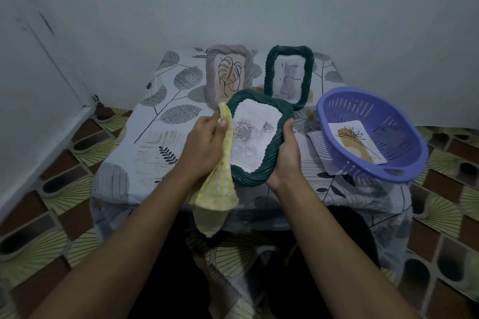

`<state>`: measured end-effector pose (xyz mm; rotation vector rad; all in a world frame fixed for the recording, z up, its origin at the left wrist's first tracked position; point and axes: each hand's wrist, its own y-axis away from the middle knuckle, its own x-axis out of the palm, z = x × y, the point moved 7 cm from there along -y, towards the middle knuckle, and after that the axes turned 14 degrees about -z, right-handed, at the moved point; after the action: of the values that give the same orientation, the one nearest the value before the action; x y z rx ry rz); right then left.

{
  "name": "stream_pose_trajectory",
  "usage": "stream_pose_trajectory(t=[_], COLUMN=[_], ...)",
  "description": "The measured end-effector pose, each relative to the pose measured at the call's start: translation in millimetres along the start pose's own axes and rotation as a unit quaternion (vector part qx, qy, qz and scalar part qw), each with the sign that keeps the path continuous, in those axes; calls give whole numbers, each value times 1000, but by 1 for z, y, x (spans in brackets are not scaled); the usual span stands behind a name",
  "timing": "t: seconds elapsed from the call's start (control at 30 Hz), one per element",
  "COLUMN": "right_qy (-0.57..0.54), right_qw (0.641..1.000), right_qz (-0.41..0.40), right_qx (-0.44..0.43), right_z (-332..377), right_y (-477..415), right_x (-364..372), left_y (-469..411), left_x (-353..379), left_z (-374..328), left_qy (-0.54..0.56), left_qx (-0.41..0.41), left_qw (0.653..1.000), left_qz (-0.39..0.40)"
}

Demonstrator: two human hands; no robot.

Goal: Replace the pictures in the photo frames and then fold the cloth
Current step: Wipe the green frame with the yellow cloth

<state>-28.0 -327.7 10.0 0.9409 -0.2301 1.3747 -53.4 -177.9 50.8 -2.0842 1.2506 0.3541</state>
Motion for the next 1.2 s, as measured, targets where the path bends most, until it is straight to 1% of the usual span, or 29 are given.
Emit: stream_pose_trajectory(t=[0.07,0.13,0.2,0.27,0.33,0.4,0.43,0.47,0.5,0.57,0.63,0.7,0.73,0.77,0.83,0.9,0.93,0.97,1.0,1.03,1.07,1.13,1.2], right_qy=[-8,-19,-34,-46,-23,-10,-14,-23,-35,-46,-48,-42,-37,-36,-32,-30,-33,-35,-35,-36,-36,-37,-27], right_qw=[999,996,994,991,989,989,990,991,992,994,995,994,994,994,992,992,992,993,993,994,994,995,997], right_qz=[-35,-71,-95,-110,-129,-117,-103,-88,-75,-53,-38,-39,-42,-42,-53,-38,-25,-15,-6,7,23,55,57], right_qx=[-22,-41,-48,-53,-75,-94,-98,-97,-94,-88,-82,-89,-93,-96,-110,-120,-119,-114,-110,-105,-100,-73,-50], right_z=[2,5,6,6,7,8,9,9,9,8,5,5,6,8,15,21,22,22,21,20,19,13,5], right_y=[-9,-17,-22,-20,-14,-9,-8,-7,-7,-8,-8,-9,-9,-10,-11,-9,-9,-8,-6,-5,-4,-2,1], right_x=[-5,-10,-13,-12,-10,-6,-4,-2,-1,1,2,2,3,5,7,10,12,12,12,13,13,16,17], left_y=[11,24,37,51,62,65,59,50,40,20,6,5,8,15,34,50,52,50,46,39,29,4,-17], left_x=[11,19,27,36,45,47,45,43,39,32,28,26,27,30,37,41,42,42,40,37,34,27,21], left_z=[-1,2,1,-12,-29,-33,-28,-20,-10,7,15,9,2,-7,-29,-44,-44,-40,-34,-25,-13,6,13], left_qy=[-25,-51,-100,-132,-143,-146,-154,-164,-171,-162,-130,-101,-97,-102,-111,-98,-99,-105,-113,-123,-134,-158,-181], left_qx=[1,9,30,72,141,188,190,177,147,53,-34,-65,-57,-29,76,183,224,252,262,251,217,114,37], left_qw=[999,998,994,988,979,970,969,970,974,985,991,993,994,994,991,978,970,962,958,960,967,981,983], left_qz=[23,25,22,29,41,51,46,35,24,11,5,-7,-11,-11,-15,-4,5,13,17,14,10,10,14])
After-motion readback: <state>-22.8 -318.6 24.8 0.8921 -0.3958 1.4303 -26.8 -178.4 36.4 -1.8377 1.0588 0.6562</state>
